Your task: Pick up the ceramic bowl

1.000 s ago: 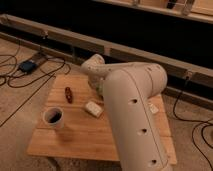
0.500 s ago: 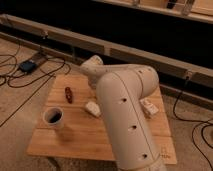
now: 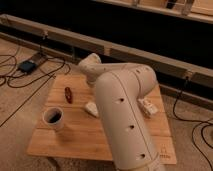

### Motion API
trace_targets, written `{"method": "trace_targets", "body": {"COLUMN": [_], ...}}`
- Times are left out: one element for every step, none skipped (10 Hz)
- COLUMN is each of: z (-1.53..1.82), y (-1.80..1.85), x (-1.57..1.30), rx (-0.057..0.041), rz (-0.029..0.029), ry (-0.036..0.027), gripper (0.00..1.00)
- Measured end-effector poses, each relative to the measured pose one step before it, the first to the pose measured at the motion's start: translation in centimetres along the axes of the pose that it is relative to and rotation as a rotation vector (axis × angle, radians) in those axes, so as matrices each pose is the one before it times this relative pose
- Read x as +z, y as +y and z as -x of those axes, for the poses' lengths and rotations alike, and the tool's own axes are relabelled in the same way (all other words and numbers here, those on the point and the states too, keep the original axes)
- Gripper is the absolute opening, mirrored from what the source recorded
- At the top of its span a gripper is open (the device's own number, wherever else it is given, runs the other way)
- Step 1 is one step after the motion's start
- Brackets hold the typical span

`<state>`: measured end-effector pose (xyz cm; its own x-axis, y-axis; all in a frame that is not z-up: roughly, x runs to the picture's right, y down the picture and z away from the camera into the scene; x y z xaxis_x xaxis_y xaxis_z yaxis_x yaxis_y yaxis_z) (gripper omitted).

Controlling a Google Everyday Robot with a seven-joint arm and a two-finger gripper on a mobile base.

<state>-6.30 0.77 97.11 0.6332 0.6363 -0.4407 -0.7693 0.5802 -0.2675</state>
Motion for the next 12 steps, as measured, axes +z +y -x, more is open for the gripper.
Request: {"method": "trace_targets", "body": {"z": [0.425,0.199,0.042,0.107,0.278,0.234,-0.08,-0.452,-0.213,-0.159,-0.127,0.01], "y": [0.829,0.509,0.289,0.513,0.659,0.496,0.262,-0.064,0.057,0.266,0.059,0.142], "x": [-0.818,-0.858,-0.536,-0.793,-0.686,-0.596,-0.711,-0.699,-0.521,-0.73,-0.479,-0.352], "rx": [-0.02366,-0.01856,-0.01377,-0.02082,-0.01362,-0.00513,0.01496,0.03598,0.02265,0.02424,0.01659,0.01513], "rz": [-0.01425,-0.01928,-0.01731,-0.02548,-0.01722,-0.01382,-0.01892,-0.02474,-0.01782,-0.02564,-0.01882,-0.00677], "ry": [0.00753,0.01094,0.01076,0.01398,0.00699,0.00434,0.01166,0.01998,0.01204,0.01416,0.00769,-0.0007], "gripper": [0.0,0.0,0.0,0.0,0.0,0.0,0.0,0.0,0.0,0.0,0.0,0.0]}}
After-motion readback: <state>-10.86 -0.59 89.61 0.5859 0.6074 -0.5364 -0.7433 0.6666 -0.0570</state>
